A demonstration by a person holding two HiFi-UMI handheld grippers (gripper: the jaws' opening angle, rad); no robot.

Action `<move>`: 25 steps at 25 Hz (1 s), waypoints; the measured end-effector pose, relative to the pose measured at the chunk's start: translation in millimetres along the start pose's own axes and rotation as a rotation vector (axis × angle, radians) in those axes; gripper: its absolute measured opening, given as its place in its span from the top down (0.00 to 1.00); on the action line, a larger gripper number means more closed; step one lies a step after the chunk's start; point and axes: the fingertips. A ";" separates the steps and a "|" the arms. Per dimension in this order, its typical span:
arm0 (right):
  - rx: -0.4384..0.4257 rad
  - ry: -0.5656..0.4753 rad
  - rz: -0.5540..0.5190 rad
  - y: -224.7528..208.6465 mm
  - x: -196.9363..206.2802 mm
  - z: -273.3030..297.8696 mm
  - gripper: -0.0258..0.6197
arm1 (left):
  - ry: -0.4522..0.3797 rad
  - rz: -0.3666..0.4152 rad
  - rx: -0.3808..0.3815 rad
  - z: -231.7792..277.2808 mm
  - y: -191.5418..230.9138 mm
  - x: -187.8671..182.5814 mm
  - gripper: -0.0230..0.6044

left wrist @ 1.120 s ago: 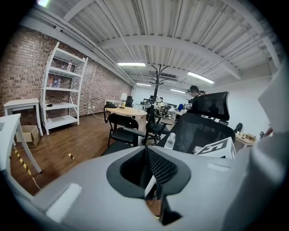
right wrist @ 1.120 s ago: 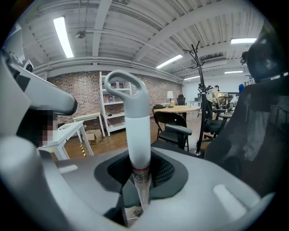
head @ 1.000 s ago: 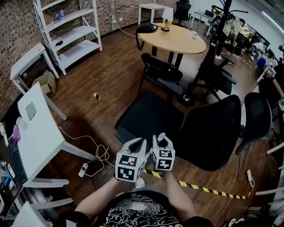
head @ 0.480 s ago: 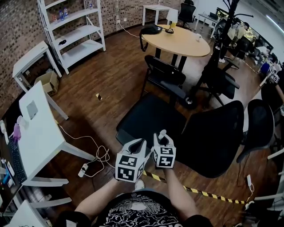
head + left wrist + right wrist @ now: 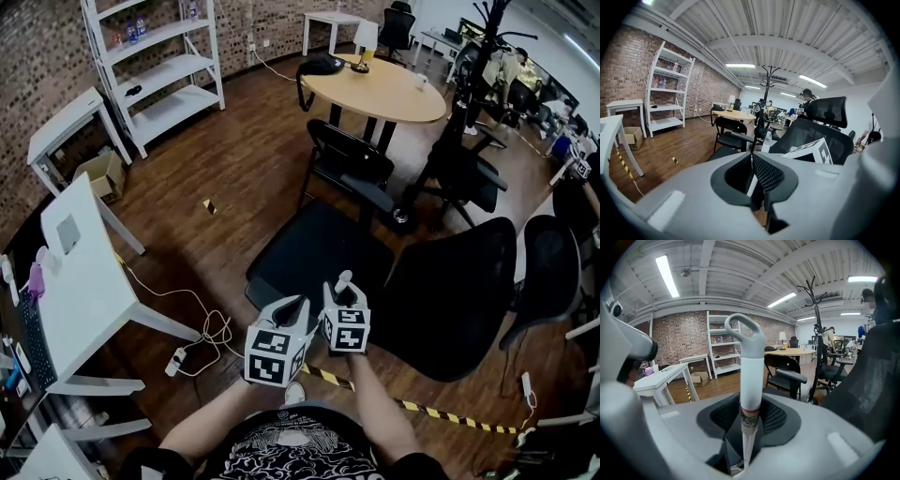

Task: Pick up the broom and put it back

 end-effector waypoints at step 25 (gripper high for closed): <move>0.111 -0.116 0.061 37.5 11.4 -118.0 0.81 | -0.045 0.017 0.047 -73.1 -20.6 28.9 0.94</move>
Point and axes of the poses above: the fingertips, and each gripper's own axes: z forward along the fingers, y to its left, x out of its underside, and after that the axes turned 12 degrees about y, right-handed
